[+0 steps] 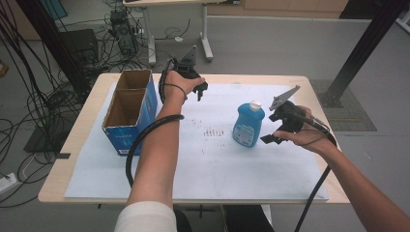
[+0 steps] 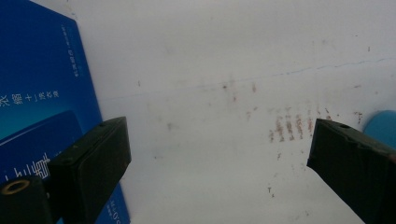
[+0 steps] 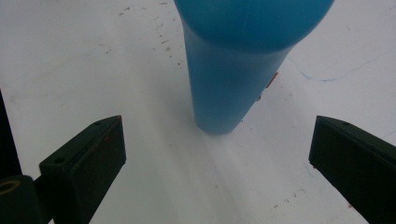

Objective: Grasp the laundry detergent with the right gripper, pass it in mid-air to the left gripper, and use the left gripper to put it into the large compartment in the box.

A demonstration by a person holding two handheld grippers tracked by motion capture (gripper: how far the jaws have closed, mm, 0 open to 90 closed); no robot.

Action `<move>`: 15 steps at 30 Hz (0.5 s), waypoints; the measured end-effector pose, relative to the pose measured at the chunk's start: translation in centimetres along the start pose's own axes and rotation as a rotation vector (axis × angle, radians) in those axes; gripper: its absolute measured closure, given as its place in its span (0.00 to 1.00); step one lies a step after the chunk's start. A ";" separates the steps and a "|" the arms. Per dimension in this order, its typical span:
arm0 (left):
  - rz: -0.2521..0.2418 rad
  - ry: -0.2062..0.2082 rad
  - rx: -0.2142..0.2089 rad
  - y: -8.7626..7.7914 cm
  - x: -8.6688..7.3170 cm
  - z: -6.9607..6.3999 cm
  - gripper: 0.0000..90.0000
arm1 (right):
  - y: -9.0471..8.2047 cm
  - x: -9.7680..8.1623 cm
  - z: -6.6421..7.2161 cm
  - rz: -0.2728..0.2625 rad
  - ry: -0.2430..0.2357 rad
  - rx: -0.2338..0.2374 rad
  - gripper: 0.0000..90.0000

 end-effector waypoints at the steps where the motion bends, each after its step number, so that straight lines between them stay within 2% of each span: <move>1: 0.000 -0.002 -0.001 0.0 0.0 0.0 0.07 | 0.2 0.0 0.0 -0.006 0.000 -0.002 0.04; 15: 0.003 0.001 0.001 0.1 0.0 -0.1 0.07 | 1.9 -0.2 -0.1 -0.079 0.017 -0.028 0.04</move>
Point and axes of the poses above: each handheld gripper's, and its own axes: y roughly forward along the jaws, x roughly out of its top, z roughly to its left, the point moved 8 cm from there along y, roughly forward along the jaws, and after that the axes turned 9 degrees about x, right-handed, at the moved point
